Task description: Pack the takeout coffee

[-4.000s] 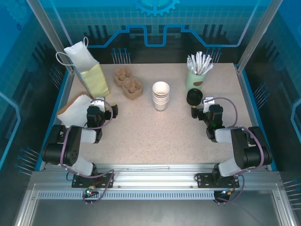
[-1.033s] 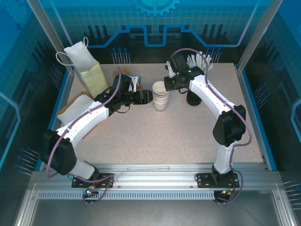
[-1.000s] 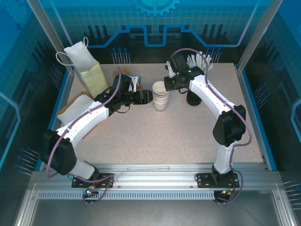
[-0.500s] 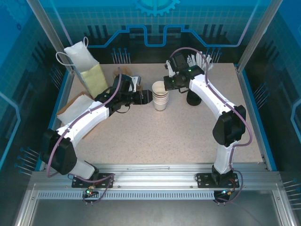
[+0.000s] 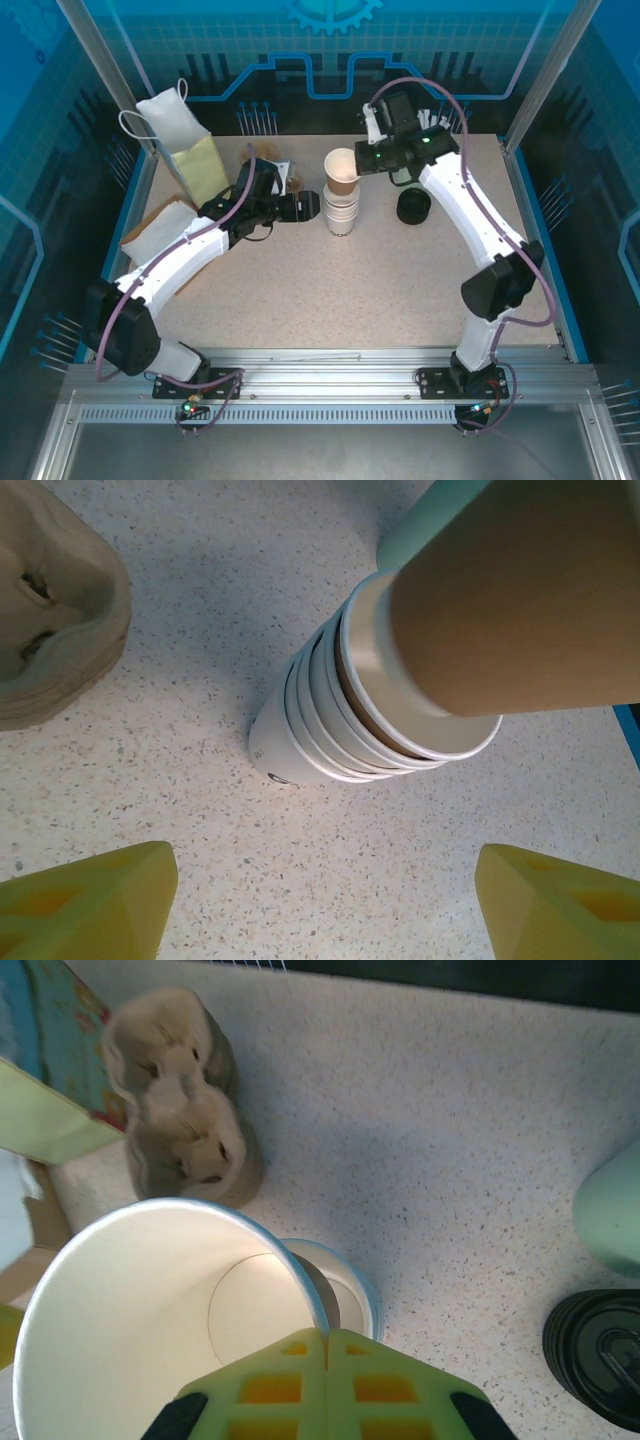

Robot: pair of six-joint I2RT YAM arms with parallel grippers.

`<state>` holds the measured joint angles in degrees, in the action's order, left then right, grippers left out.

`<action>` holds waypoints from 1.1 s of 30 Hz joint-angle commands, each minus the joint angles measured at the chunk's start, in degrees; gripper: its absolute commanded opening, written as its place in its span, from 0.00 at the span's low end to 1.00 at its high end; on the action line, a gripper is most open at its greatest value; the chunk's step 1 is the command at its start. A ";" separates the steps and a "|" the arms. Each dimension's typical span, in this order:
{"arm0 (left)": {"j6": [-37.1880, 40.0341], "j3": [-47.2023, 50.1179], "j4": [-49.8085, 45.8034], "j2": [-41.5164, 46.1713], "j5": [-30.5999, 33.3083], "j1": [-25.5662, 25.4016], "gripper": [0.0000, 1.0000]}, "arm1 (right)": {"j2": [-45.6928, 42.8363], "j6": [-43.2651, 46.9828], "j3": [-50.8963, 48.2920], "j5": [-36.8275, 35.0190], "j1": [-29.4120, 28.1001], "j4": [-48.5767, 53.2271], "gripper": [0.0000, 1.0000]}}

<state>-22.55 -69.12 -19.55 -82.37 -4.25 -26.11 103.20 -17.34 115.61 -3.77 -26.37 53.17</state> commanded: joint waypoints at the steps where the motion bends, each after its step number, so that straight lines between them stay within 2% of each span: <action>1: 0.66 1.17 -0.97 5.32 3.07 -0.12 0.80 | -6.74 0.76 0.39 1.02 -1.22 3.56 0.03; 4: 0.18 2.72 -1.49 9.18 3.97 0.70 0.80 | -12.55 2.30 -6.89 1.26 -2.38 2.82 0.03; 10: -0.66 6.33 -2.63 16.69 6.04 2.07 0.81 | -23.55 5.12 -29.90 2.03 -7.94 -4.70 0.03; 17: -1.26 8.15 -3.16 19.24 7.12 2.11 0.81 | -24.71 2.07 -51.73 2.13 -15.53 -22.79 0.03; 22: -1.98 8.30 -3.67 19.00 6.45 2.08 0.81 | -20.79 1.30 -57.15 0.01 -18.28 -28.22 0.03; 28: -2.33 8.96 -3.71 19.13 6.05 2.09 0.81 | -19.17 2.48 -60.11 -1.45 -18.78 -30.31 0.04; 33: -2.61 9.55 -3.34 19.03 5.79 2.05 0.82 | -19.91 2.66 -60.62 -2.31 -18.76 -29.50 0.13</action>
<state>-24.10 -60.58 -22.59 -63.90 1.72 -24.43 83.81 -14.81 55.53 -4.73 -44.38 25.06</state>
